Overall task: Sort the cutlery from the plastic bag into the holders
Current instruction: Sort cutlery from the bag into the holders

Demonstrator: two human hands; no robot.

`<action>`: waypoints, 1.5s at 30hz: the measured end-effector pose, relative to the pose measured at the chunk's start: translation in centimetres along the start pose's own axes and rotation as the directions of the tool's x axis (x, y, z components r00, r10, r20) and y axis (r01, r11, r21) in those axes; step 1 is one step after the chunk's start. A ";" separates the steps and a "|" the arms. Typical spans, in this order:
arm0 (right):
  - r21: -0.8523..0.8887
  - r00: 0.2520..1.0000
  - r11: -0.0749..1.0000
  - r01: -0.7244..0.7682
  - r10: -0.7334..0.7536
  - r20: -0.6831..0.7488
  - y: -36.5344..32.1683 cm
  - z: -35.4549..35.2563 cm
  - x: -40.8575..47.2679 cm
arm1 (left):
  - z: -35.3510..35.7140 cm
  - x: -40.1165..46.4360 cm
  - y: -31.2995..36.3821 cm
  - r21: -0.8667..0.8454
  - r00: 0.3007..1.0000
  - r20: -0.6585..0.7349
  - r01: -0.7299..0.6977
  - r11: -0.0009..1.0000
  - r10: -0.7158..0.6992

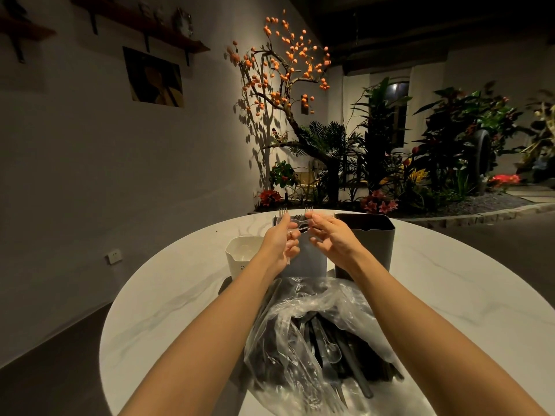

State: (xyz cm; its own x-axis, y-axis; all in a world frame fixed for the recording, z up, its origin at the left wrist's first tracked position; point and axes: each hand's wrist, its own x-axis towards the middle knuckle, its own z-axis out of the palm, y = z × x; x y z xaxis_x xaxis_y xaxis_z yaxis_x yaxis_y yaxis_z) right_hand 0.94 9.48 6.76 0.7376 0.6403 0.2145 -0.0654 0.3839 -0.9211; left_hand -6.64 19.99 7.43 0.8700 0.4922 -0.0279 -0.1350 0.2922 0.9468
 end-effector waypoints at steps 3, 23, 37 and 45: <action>0.035 0.995 0.997 -0.068 0.070 -0.064 -0.3 0.3 0.1 | 0.0 0.1 0.1 -0.033 1.000 0.006 0.000 0.999 0.000; -0.946 0.879 0.027 0.324 -0.379 0.290 2.2 0.5 0.5 | -1.9 1.2 -0.1 -0.022 0.995 -0.090 -0.050 0.999 0.048; -0.615 0.961 0.752 0.235 -0.086 0.263 1.4 4.9 0.2 | -2.7 1.4 -0.4 0.004 0.969 -0.078 -0.235 0.972 0.235; -0.590 0.908 0.801 0.101 0.168 0.383 1.8 5.6 0.3 | -4.8 1.1 -0.4 0.165 0.946 -0.095 -0.293 0.942 0.311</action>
State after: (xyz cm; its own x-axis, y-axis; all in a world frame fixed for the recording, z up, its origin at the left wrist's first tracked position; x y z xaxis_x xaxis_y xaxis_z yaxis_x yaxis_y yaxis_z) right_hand -2.73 14.09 6.93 0.4012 0.9011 0.1642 0.4186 -0.0210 -0.9079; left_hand -7.90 24.37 5.47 0.7359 0.6340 0.2377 -0.3041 -0.0041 0.9526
